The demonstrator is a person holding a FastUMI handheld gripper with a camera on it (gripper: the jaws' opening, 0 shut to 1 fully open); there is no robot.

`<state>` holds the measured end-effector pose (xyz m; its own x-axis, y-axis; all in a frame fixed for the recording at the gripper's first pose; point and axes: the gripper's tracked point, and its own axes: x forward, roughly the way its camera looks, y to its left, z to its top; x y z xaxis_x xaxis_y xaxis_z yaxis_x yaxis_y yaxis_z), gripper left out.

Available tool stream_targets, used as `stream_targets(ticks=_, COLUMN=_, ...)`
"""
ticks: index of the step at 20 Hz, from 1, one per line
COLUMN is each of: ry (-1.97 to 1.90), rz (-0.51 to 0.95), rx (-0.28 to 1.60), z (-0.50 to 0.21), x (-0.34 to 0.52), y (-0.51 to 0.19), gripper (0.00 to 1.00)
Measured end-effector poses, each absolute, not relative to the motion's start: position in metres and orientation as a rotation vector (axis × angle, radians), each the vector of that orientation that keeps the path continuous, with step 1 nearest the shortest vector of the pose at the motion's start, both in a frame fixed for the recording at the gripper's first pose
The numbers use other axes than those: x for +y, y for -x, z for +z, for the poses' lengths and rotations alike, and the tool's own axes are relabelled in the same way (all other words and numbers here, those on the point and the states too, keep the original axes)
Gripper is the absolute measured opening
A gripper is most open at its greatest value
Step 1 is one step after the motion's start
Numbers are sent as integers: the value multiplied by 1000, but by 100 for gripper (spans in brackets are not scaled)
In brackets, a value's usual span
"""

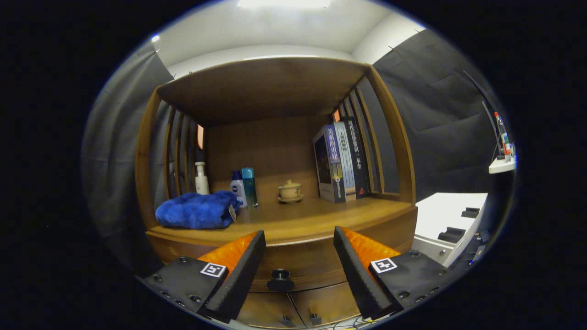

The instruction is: Pull open the drawer, take out the items inside it, and place them on the countertop above the cabinet.

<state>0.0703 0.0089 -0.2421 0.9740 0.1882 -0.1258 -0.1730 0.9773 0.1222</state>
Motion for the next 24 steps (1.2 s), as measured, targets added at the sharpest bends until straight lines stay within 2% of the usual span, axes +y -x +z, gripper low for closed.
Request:
stream_targets(ticks=7, ry=-54, rz=251, rx=259, z=-312, x=40, y=-73, gripper=99)
stream_targets(ticks=11, ry=-57, rz=297, rx=287, z=-327, x=53, y=-79, gripper=77)
stream_targets(ticks=18, ry=-68, rz=294, rx=321, z=-328, x=50, y=-79, gripper=39)
stream_targets(ticks=21, ry=-33, rz=287, rx=334, z=-328, x=48, y=-74, gripper=32)
stream_targets(ticks=24, ry=-39, rz=289, rx=338, z=-326, x=43, y=-56, gripper=32)
